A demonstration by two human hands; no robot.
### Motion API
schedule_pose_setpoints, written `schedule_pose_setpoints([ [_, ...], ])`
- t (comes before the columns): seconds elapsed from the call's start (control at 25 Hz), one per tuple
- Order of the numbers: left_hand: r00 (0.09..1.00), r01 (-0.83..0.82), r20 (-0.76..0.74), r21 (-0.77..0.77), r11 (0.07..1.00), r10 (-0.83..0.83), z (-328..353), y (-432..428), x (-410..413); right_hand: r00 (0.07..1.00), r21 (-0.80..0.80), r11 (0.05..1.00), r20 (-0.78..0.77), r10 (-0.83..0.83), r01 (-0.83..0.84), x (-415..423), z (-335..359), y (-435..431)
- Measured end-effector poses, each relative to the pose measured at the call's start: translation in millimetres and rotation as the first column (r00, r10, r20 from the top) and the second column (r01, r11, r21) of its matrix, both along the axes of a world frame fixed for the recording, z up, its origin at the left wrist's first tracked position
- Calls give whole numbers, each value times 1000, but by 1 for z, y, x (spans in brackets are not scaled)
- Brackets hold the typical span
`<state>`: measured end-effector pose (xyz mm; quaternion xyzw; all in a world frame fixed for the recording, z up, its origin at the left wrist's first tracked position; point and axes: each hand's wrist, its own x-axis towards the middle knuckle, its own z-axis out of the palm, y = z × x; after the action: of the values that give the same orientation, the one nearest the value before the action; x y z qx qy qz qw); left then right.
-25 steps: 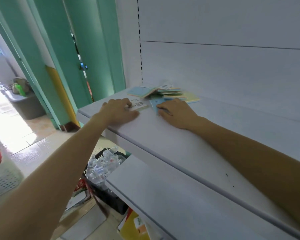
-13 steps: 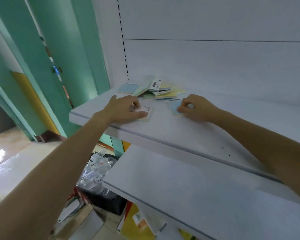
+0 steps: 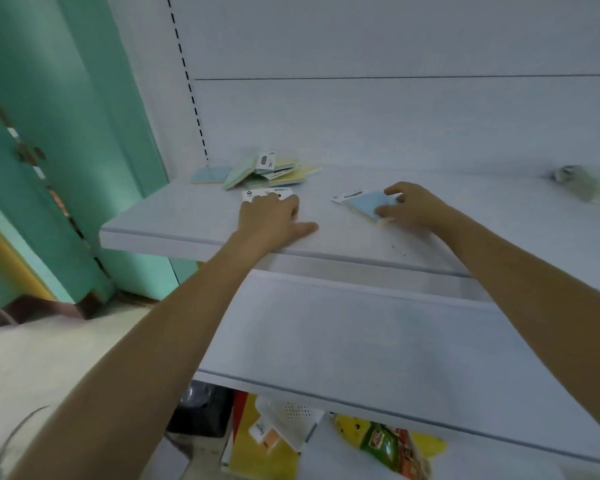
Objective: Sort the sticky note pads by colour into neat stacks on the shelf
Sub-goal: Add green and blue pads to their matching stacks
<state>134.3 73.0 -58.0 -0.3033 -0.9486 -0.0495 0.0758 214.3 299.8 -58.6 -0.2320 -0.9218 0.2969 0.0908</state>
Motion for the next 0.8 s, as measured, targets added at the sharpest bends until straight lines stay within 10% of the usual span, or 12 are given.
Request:
schedule_pose_setpoints([
  [0.4,979,68,179,179,981,-100,5,0,11,957,-175,981,-258,-131,87,26,-12,-9],
  [0.64,978,-12,134,805,593,-163,20,17,20,911,-313,947,-363,-194,76,29,-13,-6],
  [0.8,919,-191,363,752,630,-155,9,23,15,916,-313,949,-376,-140,17,33,-12,-10],
])
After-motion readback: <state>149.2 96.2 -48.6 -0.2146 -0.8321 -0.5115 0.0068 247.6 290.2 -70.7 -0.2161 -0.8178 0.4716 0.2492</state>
